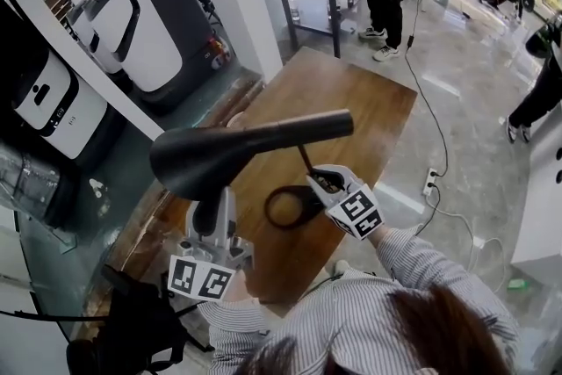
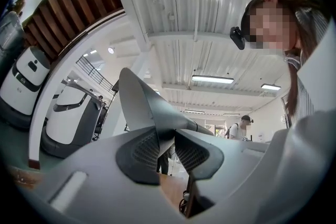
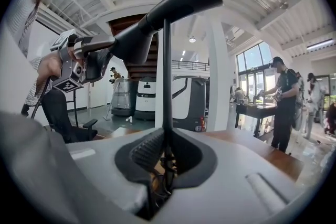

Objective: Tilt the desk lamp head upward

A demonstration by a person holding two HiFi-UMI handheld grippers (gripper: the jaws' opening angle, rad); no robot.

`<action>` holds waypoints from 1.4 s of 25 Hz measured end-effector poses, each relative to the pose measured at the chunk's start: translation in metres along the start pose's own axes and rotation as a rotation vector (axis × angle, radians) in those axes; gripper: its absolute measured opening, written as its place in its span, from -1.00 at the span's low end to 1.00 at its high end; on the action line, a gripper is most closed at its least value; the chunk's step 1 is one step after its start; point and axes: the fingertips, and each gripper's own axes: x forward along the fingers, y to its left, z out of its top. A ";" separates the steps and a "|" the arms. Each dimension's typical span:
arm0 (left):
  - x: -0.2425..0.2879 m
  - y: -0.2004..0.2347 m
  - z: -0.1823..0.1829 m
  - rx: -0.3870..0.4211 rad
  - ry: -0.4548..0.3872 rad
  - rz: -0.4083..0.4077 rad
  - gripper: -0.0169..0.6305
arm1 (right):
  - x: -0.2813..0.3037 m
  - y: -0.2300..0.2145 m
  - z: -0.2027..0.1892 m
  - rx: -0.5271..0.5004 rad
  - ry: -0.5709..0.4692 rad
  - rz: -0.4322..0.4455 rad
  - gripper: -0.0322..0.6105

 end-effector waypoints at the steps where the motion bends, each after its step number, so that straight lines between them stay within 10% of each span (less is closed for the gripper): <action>1: 0.000 -0.001 0.003 0.007 -0.004 -0.001 -0.70 | 0.000 0.000 0.000 0.002 -0.001 -0.005 -0.78; 35: 0.036 -0.036 0.092 0.204 -0.022 -0.176 -0.70 | 0.002 -0.001 0.000 0.015 0.004 -0.080 -0.79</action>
